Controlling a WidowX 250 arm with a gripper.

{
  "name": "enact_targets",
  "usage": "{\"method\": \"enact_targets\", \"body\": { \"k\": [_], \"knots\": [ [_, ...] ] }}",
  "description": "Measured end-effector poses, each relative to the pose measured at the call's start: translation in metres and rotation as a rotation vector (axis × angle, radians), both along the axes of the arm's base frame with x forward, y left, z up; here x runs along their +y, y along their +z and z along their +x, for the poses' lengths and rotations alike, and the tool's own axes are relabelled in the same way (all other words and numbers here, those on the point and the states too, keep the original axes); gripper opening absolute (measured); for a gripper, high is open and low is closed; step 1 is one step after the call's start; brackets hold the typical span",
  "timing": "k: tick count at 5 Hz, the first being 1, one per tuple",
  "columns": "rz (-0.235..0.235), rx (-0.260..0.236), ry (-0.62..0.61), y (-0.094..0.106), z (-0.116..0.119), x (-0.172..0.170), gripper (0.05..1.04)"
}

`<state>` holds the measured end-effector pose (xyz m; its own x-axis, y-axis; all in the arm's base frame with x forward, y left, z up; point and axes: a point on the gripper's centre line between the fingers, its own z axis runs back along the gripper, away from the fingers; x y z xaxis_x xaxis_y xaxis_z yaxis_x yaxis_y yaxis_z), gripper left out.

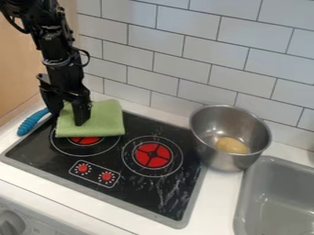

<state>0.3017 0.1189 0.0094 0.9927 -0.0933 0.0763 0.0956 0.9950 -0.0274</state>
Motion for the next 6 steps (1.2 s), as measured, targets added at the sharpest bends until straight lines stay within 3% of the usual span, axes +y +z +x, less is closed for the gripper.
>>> {"method": "enact_targets", "body": {
  "k": [2, 5, 6],
  "knots": [
    [-0.021, -0.029, 0.009, 0.010, 0.003, -0.004, 0.999],
    [-0.023, -0.177, -0.029, 0.074, -0.001, -0.015, 0.999],
    [-0.024, -0.175, -0.033, 0.074, -0.001, -0.016, 0.999]
  ]
}}
